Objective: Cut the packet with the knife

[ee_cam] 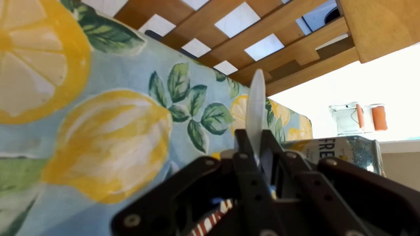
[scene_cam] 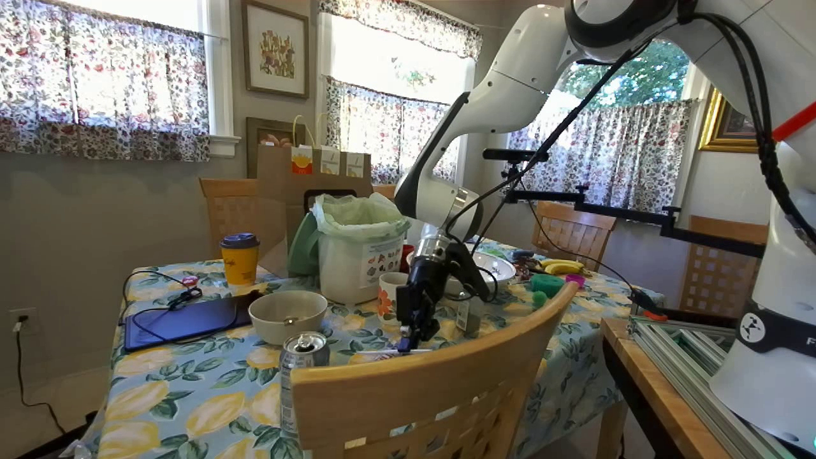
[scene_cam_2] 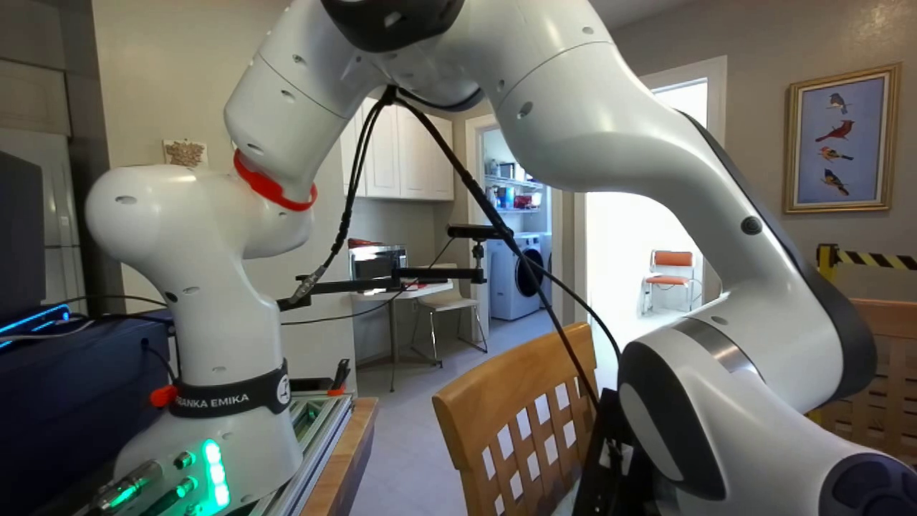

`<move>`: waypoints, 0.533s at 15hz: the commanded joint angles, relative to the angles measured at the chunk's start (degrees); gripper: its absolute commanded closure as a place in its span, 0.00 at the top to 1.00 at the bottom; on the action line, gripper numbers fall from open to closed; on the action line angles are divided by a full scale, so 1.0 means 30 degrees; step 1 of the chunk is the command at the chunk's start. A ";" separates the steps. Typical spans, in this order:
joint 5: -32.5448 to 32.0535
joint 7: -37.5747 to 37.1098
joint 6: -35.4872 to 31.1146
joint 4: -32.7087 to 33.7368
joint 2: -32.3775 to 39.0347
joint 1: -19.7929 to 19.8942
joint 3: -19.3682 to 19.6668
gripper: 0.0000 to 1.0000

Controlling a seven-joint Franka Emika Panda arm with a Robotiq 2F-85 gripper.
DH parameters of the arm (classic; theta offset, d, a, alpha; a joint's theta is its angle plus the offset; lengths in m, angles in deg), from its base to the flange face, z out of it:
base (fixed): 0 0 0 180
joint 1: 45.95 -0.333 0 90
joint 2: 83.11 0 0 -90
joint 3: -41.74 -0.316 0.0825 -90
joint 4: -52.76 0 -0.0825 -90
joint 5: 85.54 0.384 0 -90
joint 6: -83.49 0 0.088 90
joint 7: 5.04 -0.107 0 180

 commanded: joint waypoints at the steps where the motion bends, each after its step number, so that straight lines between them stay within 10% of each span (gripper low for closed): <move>1: 0.0062 0.0353 -0.0053 -0.0255 0.0391 0.0030 0.0164 0.03; 8: 0.0336 0.0171 0.0147 -0.0396 0.0730 0.0251 0.0248 0.03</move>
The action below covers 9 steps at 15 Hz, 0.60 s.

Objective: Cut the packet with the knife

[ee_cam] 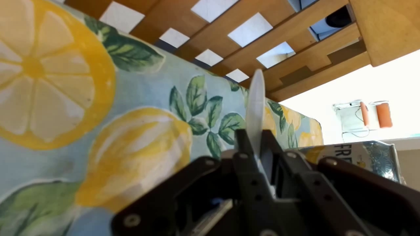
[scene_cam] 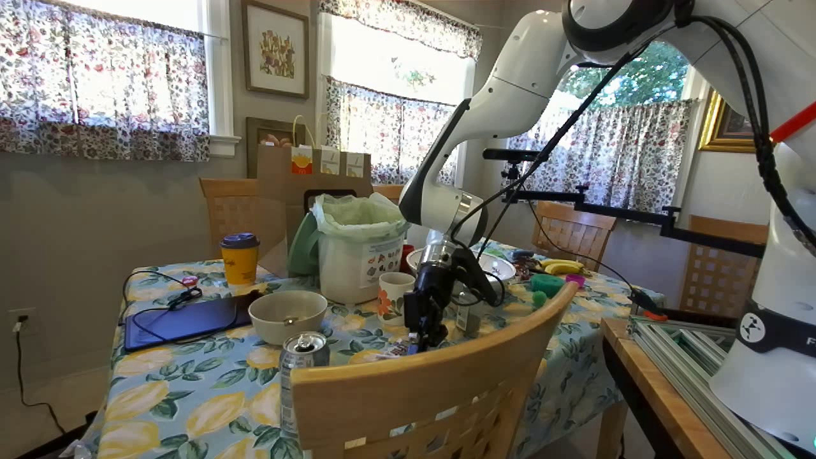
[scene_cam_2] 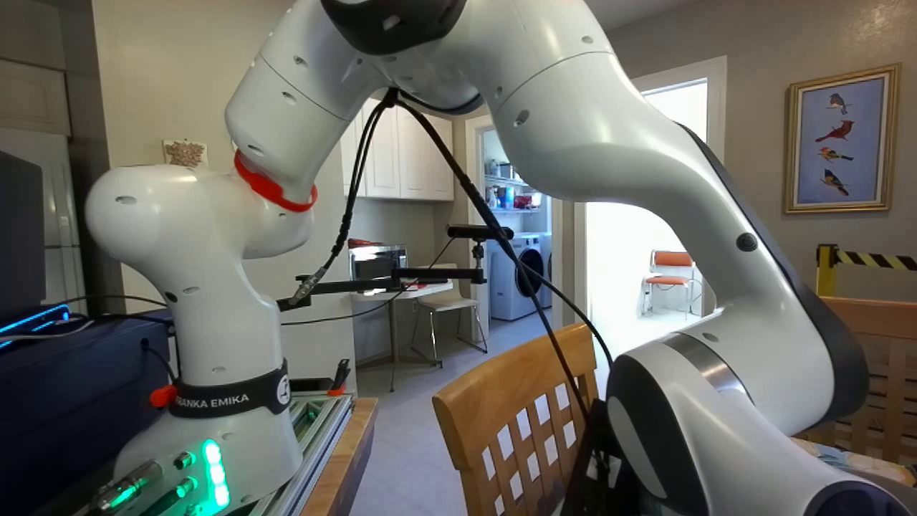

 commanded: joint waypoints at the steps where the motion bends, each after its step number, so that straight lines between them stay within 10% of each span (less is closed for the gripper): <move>1: 0.0370 0.0153 0.0139 -0.0069 0.0468 0.0226 0.0016 0.03; 9: 0.0444 0.0399 0.0314 -0.0790 0.0064 0.0207 -0.0082 0.03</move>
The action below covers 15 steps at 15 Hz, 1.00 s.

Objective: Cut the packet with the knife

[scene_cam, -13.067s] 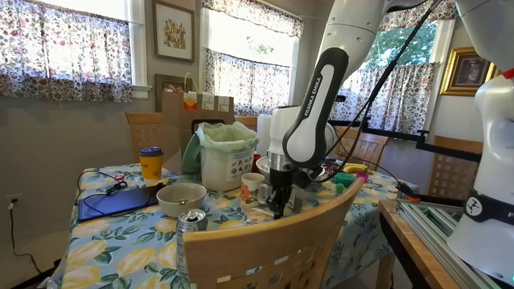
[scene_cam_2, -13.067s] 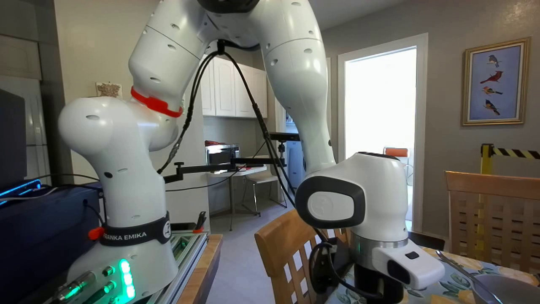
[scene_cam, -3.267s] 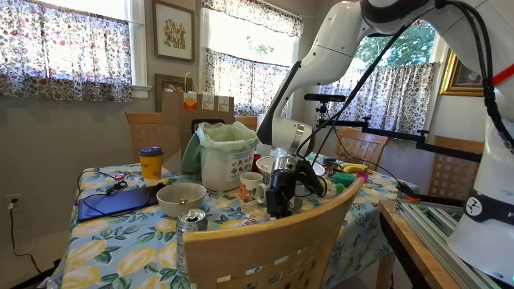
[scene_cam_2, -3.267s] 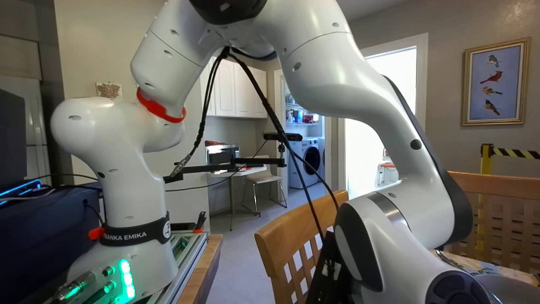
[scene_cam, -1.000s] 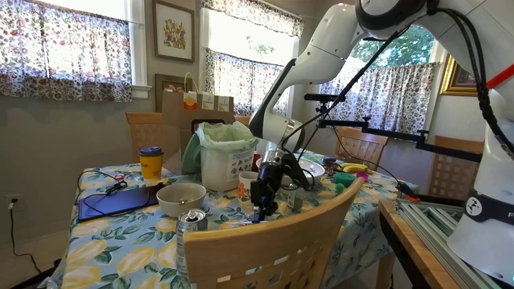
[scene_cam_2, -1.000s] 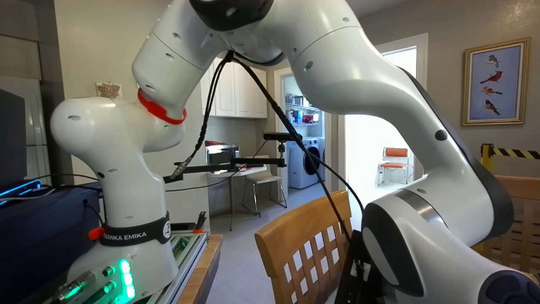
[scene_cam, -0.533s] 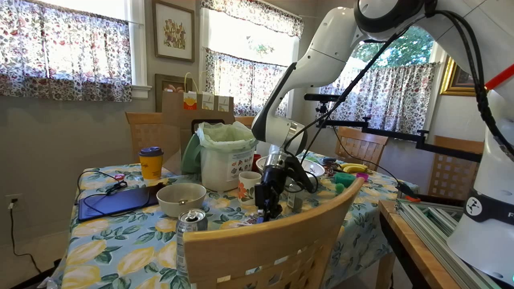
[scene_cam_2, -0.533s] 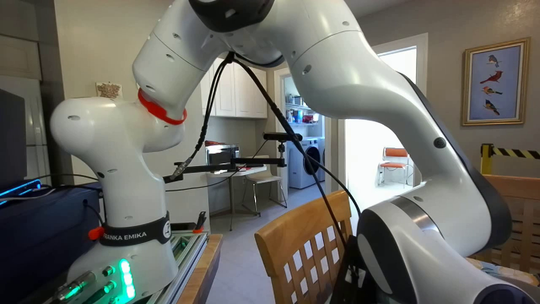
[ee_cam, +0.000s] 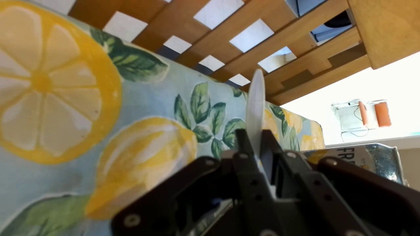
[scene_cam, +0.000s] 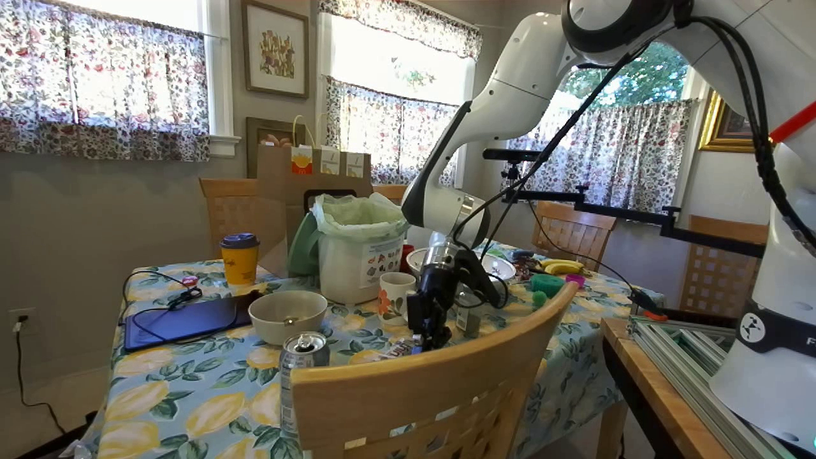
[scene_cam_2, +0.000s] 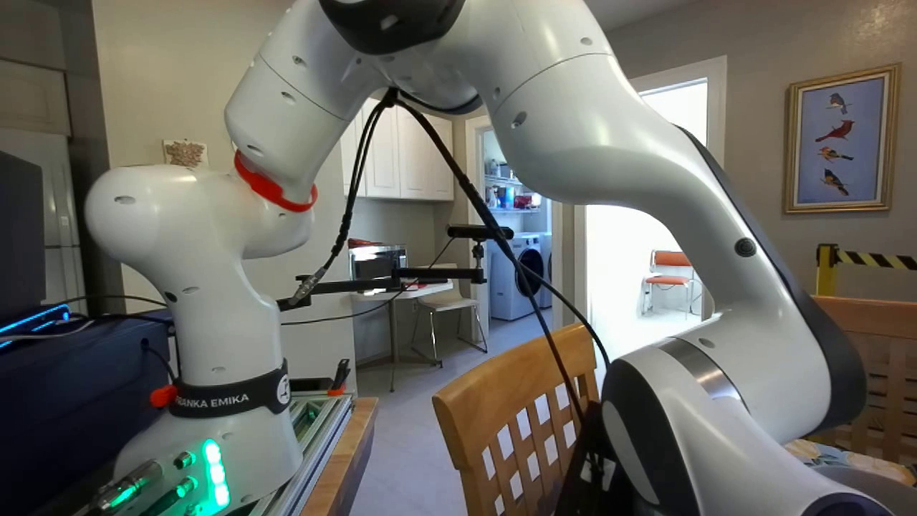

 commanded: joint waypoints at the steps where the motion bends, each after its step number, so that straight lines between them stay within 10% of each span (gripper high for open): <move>1: 0.0432 0.0434 0.0175 -0.0756 -0.0049 0.0041 -0.0094 0.03; 15: 0.0965 0.0274 0.0513 -0.0550 0.0028 0.0273 0.0042 0.03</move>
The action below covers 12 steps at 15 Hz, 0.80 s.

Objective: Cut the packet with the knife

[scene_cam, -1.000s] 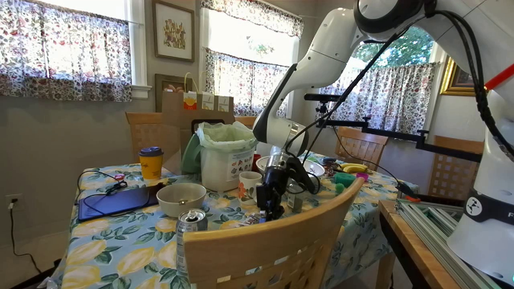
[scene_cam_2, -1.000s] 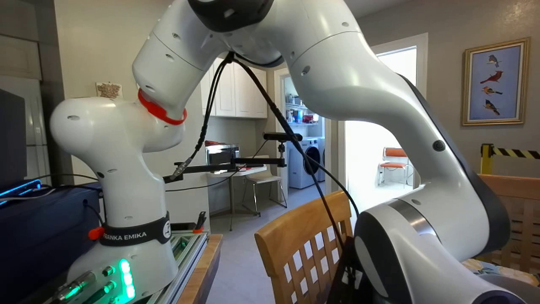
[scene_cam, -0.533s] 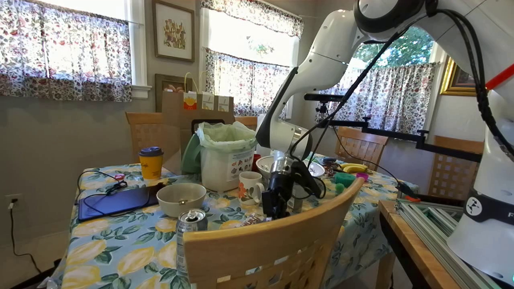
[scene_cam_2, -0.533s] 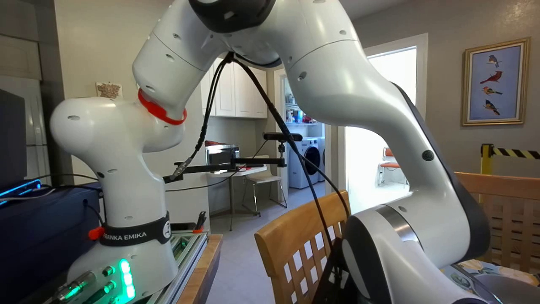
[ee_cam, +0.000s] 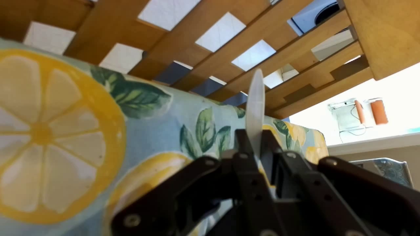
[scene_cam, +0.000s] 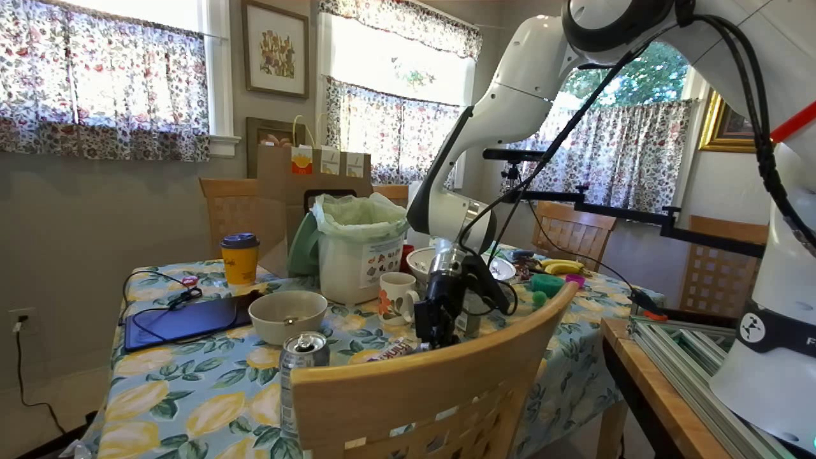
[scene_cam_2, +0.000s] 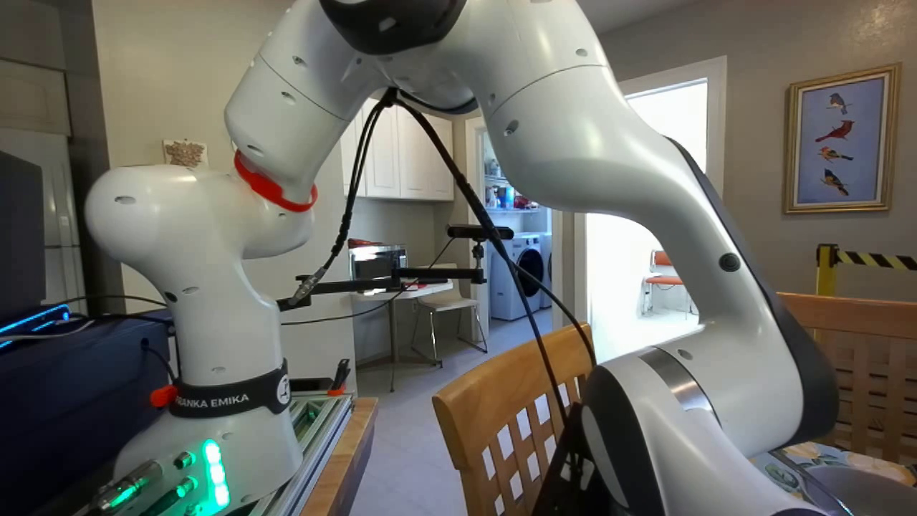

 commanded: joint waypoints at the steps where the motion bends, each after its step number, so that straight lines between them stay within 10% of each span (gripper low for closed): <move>1: 0.0632 0.0198 0.0417 0.0395 0.0060 0.0313 0.0135 0.03; 12: 0.1087 0.0366 0.0369 0.0726 -0.0178 0.0275 0.0119 0.03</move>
